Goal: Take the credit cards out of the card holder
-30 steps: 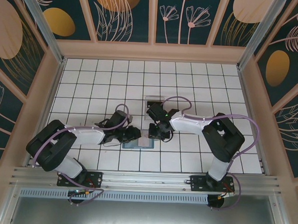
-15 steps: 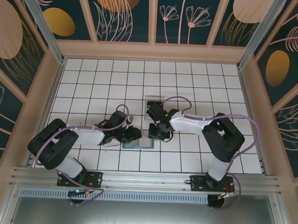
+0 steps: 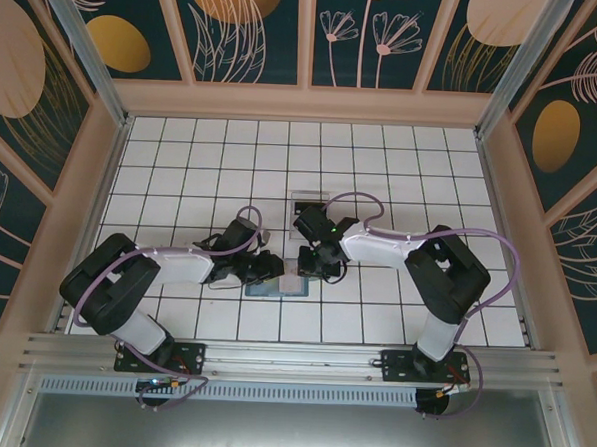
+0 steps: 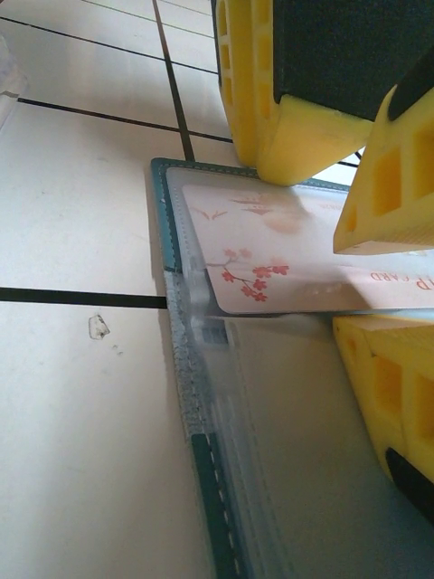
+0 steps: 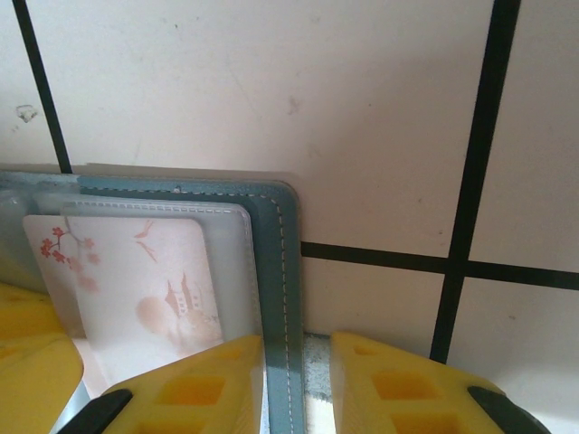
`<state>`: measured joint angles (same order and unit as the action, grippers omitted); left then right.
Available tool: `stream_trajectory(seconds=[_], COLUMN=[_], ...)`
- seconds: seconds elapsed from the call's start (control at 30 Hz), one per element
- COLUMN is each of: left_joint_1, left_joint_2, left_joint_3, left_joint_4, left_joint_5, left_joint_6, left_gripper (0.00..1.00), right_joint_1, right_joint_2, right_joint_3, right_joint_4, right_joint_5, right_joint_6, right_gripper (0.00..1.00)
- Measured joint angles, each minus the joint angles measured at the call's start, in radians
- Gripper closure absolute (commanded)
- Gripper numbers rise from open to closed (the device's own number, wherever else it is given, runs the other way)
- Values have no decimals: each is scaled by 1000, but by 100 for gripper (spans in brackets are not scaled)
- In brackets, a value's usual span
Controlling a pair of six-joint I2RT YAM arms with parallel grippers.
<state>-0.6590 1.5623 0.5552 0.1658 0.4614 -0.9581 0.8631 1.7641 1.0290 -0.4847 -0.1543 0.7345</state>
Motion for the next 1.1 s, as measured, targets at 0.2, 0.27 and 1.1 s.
stream_trajectory(seconds=[0.2,0.27,1.1], left_joint_1=[0,0,-3], left_joint_2=[8,10,-90], left_joint_3=[17,19,-19], left_joint_4=[-23,-29,-103], left_joint_5=[0,-1,-121], left_joint_6=[0,0,-5], left_gripper=[74,76,91], right_joint_1=[0,0,0], right_joint_2=[0,0,-1], right_joint_3=[0,0,0], right_joint_4=[-2,-2,-4], right_joint_5=[0,0,4], right_joint_6=[0,0,0], right_gripper=[75,75,76])
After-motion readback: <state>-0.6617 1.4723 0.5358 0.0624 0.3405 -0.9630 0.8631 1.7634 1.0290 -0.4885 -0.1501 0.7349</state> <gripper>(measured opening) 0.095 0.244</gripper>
